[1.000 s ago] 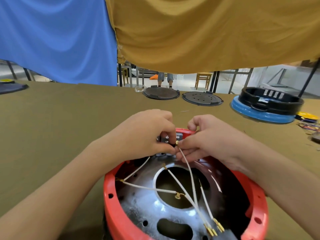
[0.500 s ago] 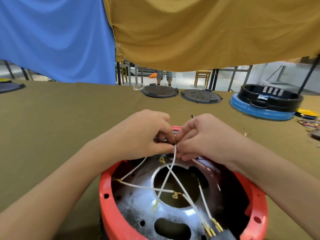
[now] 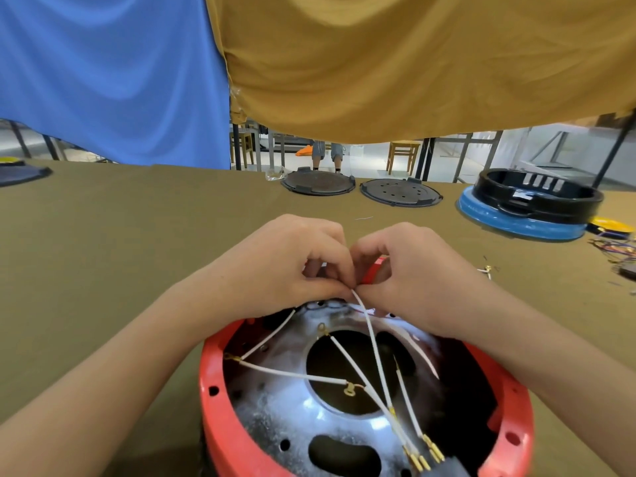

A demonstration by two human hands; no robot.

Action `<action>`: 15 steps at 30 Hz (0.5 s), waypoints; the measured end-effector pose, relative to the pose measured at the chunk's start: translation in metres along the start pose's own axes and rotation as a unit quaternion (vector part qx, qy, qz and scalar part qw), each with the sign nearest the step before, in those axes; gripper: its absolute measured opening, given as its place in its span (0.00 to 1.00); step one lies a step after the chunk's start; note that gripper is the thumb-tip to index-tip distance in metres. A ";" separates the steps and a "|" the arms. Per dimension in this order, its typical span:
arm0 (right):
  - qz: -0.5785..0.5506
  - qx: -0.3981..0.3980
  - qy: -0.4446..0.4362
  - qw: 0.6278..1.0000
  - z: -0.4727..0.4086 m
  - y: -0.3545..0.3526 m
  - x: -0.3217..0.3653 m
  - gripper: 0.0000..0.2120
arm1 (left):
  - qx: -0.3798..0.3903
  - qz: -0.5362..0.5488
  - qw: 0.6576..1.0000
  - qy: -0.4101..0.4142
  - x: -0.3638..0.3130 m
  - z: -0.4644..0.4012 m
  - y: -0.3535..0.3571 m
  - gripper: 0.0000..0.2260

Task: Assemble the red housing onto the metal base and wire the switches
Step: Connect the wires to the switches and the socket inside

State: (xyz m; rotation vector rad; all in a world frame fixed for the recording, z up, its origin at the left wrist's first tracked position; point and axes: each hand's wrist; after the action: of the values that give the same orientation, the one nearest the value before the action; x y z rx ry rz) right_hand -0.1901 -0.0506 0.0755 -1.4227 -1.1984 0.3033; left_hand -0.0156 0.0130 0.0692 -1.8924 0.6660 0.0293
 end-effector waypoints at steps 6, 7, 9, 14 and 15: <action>0.063 -0.003 -0.049 0.997 -0.001 -0.003 -0.005 0.06 | -0.054 0.026 0.996 -0.060 0.002 0.002 0.000 0.09; 0.082 0.011 -0.065 0.994 -0.001 -0.006 -0.005 0.06 | -0.062 0.029 0.994 -0.081 0.003 0.002 0.001 0.10; 0.138 0.043 -0.106 0.984 0.000 -0.012 -0.008 0.07 | -0.066 0.035 0.989 -0.125 0.006 0.003 0.002 0.11; 0.153 0.030 -0.183 0.971 -0.001 -0.019 -0.017 0.04 | -0.045 0.078 0.977 -0.193 0.010 0.003 0.000 0.11; 0.153 0.025 -0.193 0.969 -0.001 -0.017 -0.018 0.04 | -0.042 0.080 0.976 -0.196 0.010 0.003 0.000 0.11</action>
State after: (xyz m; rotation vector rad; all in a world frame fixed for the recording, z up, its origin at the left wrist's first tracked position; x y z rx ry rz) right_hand -0.2057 -0.0688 0.0824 -1.5471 -1.2651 0.8529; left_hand -0.0065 0.0111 0.0653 -1.8359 0.5470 0.5282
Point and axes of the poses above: each hand's wrist, its own z-axis away from the middle knuckle, its own y-axis out of the palm, x = y × z, and after that the axes turned 3 degrees about -y, right-handed
